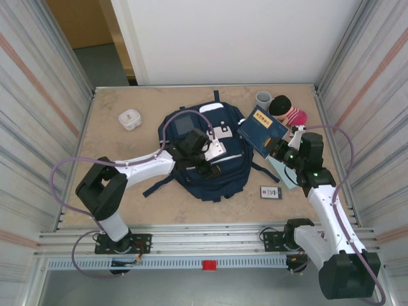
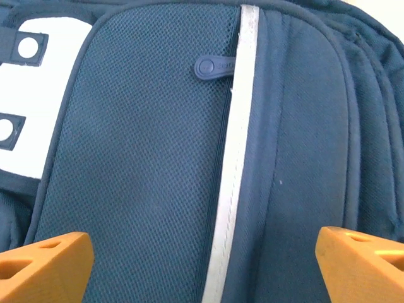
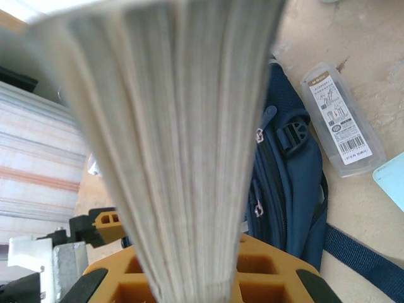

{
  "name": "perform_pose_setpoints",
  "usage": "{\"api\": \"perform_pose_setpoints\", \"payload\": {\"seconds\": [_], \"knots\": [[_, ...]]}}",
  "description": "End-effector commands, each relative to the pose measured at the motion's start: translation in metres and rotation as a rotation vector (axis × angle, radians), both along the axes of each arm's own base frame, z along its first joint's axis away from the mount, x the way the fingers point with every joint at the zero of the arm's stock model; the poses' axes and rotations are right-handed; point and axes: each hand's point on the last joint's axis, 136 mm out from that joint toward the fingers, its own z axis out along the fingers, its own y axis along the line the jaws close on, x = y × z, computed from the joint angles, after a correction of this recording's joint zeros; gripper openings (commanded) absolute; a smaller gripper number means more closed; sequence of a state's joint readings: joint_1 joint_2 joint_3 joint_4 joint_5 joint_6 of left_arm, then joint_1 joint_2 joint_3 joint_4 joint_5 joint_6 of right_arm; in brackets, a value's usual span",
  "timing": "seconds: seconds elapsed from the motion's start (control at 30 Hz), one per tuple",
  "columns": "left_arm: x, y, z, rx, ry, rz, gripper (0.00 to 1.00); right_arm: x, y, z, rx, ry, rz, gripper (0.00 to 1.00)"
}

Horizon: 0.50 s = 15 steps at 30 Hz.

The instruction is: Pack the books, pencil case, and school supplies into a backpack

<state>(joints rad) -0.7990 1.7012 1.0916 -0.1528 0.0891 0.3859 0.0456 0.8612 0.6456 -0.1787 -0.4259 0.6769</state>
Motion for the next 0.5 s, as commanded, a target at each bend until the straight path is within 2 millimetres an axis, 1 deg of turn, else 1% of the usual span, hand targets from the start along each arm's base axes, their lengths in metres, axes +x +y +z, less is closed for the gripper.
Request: {"api": "perform_pose_setpoints", "payload": {"seconds": [0.0, 0.1, 0.2, 0.27, 0.33, 0.43, 0.47], "knots": [[-0.006, -0.023, 0.005, -0.019, -0.008, -0.087, 0.93, 0.001, -0.001, 0.02, 0.012, -0.048, -0.009, 0.0], [-0.012, -0.03, -0.005, -0.004, 0.013, -0.126, 0.93, 0.0, 0.001, 0.018, 0.012, -0.042, 0.0, 0.0], [-0.006, -0.029, -0.015, 0.025, 0.015, -0.097, 0.93, 0.0, 0.001, 0.018, 0.012, -0.042, 0.002, 0.0], [-0.002, -0.029, -0.016, 0.036, 0.011, -0.074, 0.94, 0.0, 0.002, 0.019, 0.012, -0.044, 0.009, 0.0], [-0.003, -0.03, -0.017, 0.032, 0.017, -0.083, 0.94, -0.001, 0.002, 0.02, 0.011, -0.048, 0.01, 0.0], [-0.015, -0.035, -0.013, -0.004, 0.046, -0.139, 0.95, -0.001, 0.002, 0.018, 0.008, -0.043, 0.012, 0.0], [-0.019, -0.036, -0.012, -0.018, 0.055, -0.154, 0.97, -0.001, 0.002, 0.019, 0.009, -0.043, 0.012, 0.0]]}}
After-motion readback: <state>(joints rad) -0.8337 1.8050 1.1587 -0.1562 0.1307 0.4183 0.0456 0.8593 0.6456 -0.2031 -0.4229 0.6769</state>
